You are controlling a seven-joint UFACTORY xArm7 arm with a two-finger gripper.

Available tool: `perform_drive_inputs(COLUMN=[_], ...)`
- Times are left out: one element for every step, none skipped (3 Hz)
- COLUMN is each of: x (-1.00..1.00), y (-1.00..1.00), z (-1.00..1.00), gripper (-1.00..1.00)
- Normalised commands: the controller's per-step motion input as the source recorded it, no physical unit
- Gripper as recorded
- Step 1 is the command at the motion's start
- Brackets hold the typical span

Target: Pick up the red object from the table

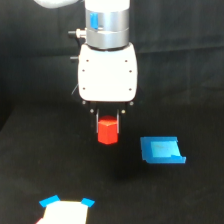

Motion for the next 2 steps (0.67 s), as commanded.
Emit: perform_drive_inputs(x=[-0.1,-0.05], y=[-0.31,-0.38], z=[0.38,0.43], gripper=[-0.83,-0.97])
